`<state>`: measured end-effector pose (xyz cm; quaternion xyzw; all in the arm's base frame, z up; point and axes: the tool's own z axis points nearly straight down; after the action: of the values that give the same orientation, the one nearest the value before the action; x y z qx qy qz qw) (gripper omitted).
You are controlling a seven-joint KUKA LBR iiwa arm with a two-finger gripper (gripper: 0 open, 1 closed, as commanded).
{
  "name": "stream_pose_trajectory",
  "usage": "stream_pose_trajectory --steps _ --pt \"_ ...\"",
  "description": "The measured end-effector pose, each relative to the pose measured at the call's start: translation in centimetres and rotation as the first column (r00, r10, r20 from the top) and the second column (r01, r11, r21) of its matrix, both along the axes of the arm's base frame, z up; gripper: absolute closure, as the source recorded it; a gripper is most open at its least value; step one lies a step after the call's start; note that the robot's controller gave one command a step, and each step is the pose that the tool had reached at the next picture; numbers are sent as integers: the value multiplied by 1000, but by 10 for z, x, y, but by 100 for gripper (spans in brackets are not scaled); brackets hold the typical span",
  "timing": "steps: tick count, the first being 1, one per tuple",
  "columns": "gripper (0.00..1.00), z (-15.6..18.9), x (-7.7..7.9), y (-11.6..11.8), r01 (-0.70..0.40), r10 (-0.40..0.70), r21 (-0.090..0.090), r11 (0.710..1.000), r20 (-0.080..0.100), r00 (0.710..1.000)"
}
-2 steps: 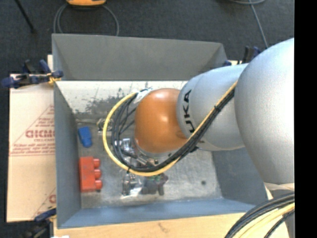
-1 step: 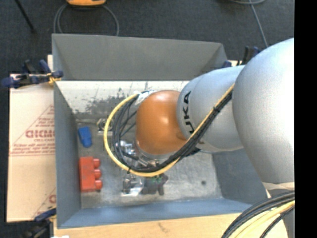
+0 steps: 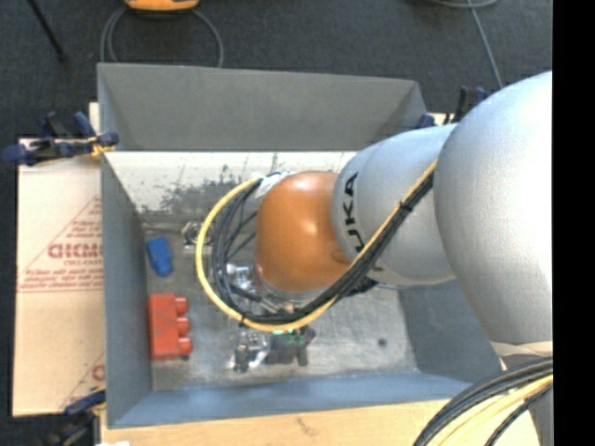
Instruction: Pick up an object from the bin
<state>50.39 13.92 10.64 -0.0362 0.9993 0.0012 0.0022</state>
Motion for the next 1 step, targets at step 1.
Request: stream_pose_trajectory --steps 1 --pt "0 -23 10 -46 -26 26 12 1000 16 1000"
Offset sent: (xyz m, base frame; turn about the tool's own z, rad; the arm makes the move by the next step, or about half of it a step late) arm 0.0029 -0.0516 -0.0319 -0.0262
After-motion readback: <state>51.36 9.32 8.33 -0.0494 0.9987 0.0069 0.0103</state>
